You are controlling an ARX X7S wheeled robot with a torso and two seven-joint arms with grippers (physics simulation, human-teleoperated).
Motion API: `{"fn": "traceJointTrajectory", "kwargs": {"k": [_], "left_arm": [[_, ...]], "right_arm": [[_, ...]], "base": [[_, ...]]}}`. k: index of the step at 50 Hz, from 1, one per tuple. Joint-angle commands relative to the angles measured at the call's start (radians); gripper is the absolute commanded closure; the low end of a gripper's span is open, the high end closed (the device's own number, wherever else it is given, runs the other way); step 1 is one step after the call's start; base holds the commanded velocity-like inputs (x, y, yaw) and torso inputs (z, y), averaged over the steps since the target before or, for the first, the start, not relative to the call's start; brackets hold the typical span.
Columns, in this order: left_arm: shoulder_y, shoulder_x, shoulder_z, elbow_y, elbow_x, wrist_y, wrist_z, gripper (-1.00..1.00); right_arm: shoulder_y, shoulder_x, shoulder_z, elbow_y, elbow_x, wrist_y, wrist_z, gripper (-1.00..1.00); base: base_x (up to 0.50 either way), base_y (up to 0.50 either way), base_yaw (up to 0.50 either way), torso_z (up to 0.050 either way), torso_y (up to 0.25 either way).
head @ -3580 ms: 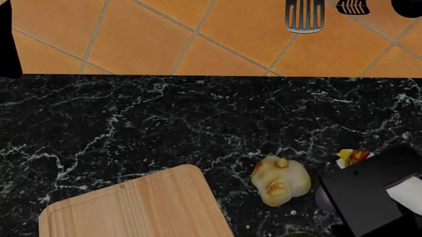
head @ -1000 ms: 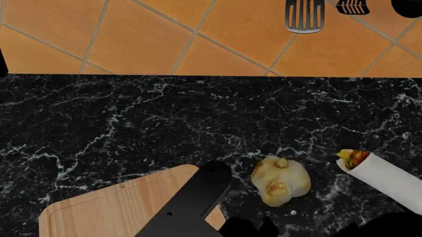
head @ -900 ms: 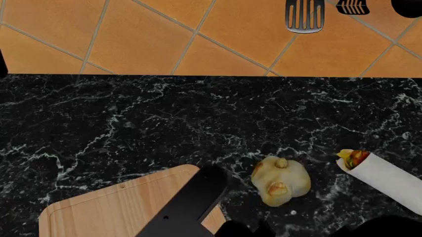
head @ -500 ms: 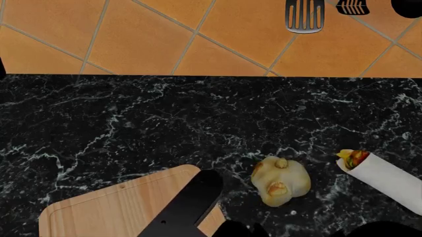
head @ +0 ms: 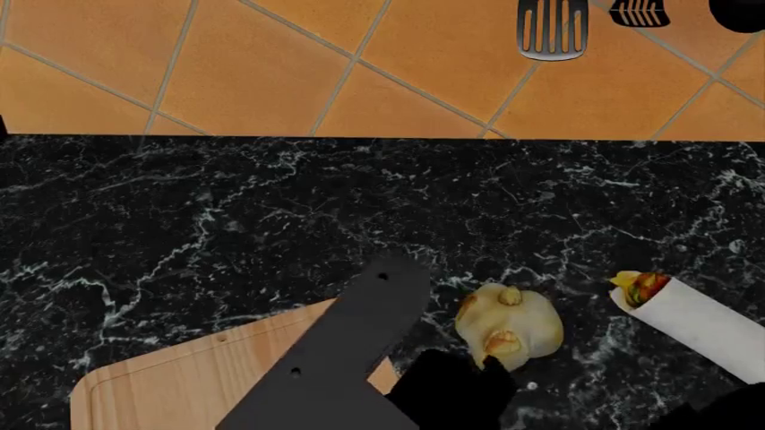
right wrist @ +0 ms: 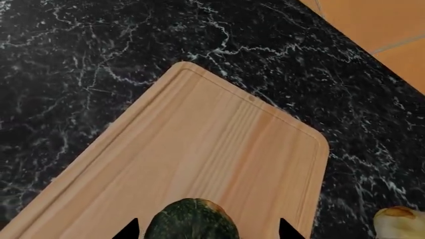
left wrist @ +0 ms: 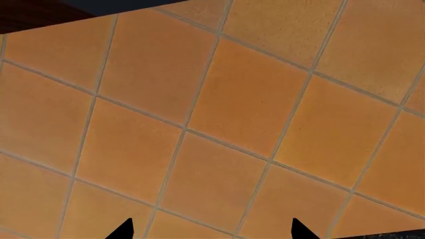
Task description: Clear the non-vegetable object off the cutting board and place the vegetables onto it.
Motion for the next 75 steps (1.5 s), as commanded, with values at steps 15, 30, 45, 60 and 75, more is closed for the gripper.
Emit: {"fn": "traceJointTrajectory", "kwargs": {"k": [15,30,45,60,75], "left_arm": [[0.026,0.014,-0.015,-0.012,0.014,0.032,0.02,-1.0],[-0.001,0.012,-0.004,-0.016,0.002,0.024,0.012,-1.0],[-0.014,0.01,0.001,-0.02,-0.008,0.022,0.003,-1.0],[0.009,0.0,0.007,-0.02,-0.004,0.043,0.005,-1.0],[0.01,-0.004,0.007,-0.015,-0.017,0.042,-0.006,-1.0]], "right_arm": [[0.042,0.171,0.105,-0.065,-0.058,-0.037,0.052,-1.0],[-0.018,0.234,0.124,0.054,-0.218,-0.001,-0.048,-1.0],[-0.072,0.221,0.108,0.202,-0.362,0.013,-0.148,-1.0],[-0.152,0.204,0.09,0.313,-0.498,-0.03,-0.245,-1.0],[-0.22,0.137,0.044,0.421,-0.671,-0.067,-0.358,-1.0]], "base": [[0.04,0.0,0.0,0.0,0.0],[0.04,0.0,0.0,0.0,0.0],[0.04,0.0,-0.01,0.0,0.0],[0.04,0.0,0.0,0.0,0.0],[0.04,0.0,0.0,0.0,0.0]]}}
